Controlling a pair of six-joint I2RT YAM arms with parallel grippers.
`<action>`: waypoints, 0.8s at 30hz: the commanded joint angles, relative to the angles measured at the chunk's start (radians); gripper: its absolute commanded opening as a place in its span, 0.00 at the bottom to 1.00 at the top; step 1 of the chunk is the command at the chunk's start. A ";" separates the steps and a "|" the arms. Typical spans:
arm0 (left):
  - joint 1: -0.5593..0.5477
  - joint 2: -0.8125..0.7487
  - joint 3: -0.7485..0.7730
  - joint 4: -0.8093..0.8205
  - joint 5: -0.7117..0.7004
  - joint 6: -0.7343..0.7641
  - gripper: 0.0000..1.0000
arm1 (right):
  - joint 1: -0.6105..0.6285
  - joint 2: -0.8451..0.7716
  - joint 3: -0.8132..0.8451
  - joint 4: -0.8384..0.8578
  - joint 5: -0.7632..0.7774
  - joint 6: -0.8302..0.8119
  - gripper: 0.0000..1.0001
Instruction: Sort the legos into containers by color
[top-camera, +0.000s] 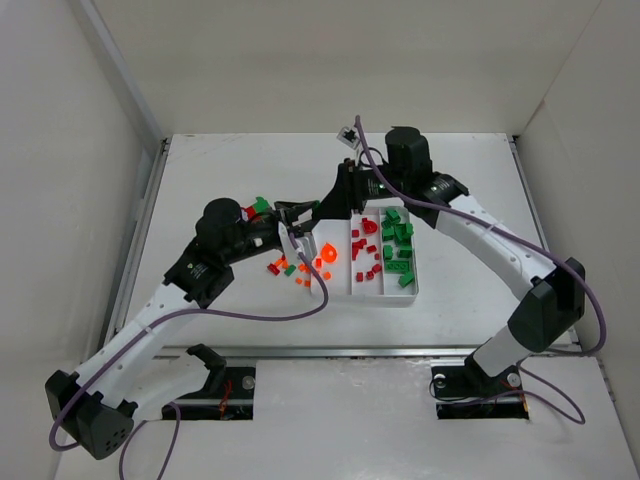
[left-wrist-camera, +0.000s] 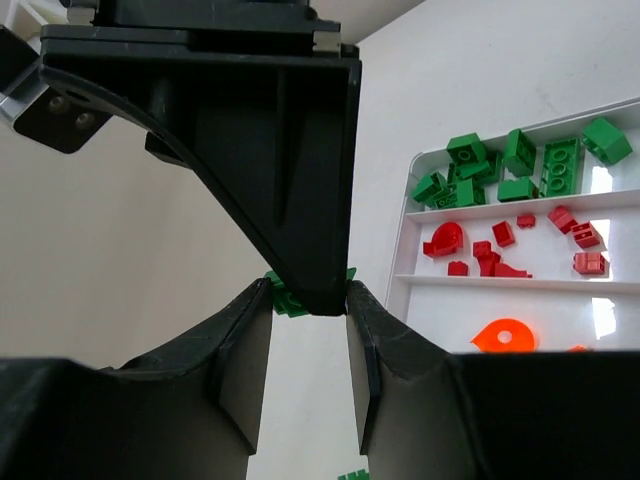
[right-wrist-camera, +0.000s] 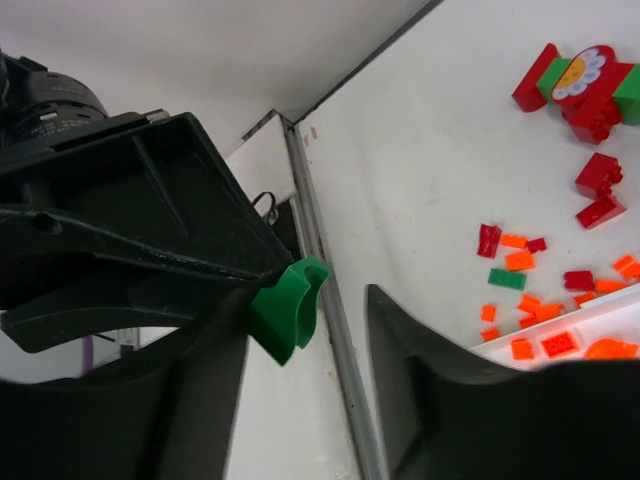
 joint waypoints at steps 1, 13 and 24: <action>-0.005 -0.025 -0.007 0.052 0.011 -0.022 0.00 | 0.008 0.004 0.052 0.049 0.005 0.003 0.51; -0.005 -0.034 -0.045 0.070 -0.039 -0.062 0.85 | 0.017 0.004 0.030 0.049 0.037 0.003 0.00; -0.005 -0.034 -0.130 0.038 -0.249 -0.179 1.00 | -0.202 -0.066 -0.195 -0.224 0.560 -0.063 0.00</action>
